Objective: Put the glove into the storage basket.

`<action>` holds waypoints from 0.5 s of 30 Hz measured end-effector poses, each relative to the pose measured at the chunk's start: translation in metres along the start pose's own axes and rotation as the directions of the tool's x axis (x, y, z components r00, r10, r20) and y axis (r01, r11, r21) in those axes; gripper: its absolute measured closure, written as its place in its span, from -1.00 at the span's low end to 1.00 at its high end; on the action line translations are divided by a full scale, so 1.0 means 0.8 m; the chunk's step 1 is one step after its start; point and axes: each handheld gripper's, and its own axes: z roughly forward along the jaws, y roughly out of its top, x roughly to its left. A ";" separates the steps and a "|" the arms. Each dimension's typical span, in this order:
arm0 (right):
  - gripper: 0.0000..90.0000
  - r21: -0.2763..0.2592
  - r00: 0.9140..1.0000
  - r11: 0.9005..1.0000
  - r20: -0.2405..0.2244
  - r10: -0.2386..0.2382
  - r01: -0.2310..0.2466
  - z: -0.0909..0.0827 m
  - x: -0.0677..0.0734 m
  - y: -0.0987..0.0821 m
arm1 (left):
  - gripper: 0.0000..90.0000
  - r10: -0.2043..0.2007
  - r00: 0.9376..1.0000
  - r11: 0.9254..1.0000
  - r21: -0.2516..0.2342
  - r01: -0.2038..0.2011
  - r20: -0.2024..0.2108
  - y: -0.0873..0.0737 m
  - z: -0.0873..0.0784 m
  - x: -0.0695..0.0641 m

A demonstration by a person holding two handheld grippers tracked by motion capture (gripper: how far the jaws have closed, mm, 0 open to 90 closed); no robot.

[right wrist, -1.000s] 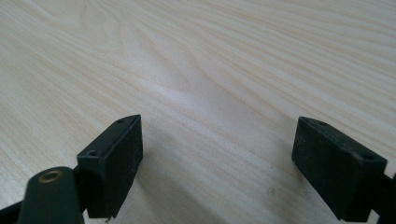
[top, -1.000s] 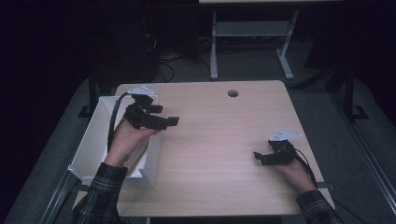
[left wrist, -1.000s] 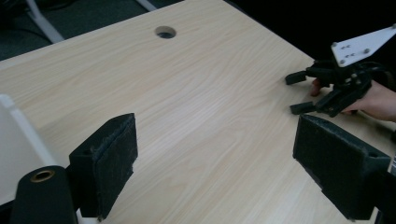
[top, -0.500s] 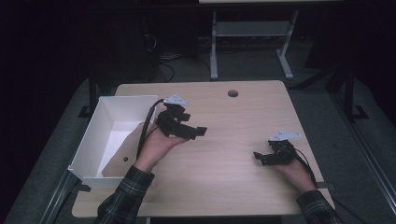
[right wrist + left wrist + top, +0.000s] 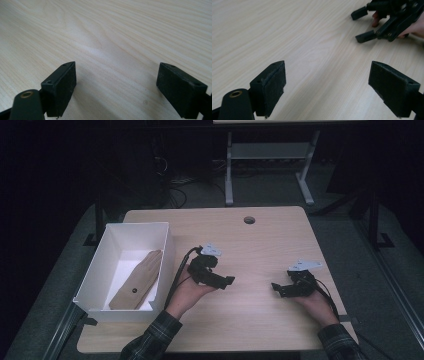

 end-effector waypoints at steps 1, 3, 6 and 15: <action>-0.65 0.000 1.000 1.000 0.000 0.000 0.000 0.000 0.000 0.000 | -0.69 -0.002 1.000 1.000 0.000 0.002 0.006 -0.004 0.004 0.000; -0.65 -0.001 1.000 1.000 0.001 -0.002 0.002 0.000 0.000 0.000 | -0.69 -0.001 1.000 1.000 -0.005 0.002 0.008 -0.011 0.010 0.000; -0.65 0.000 1.000 1.000 0.000 -0.001 0.001 0.000 0.000 0.000 | -0.69 0.000 1.000 1.000 -0.011 0.001 0.010 -0.018 0.017 0.002; -0.65 0.000 1.000 1.000 -0.001 0.000 0.000 0.000 0.000 0.000 | -0.69 0.036 0.999 0.999 0.000 -0.036 0.018 -0.039 0.037 0.001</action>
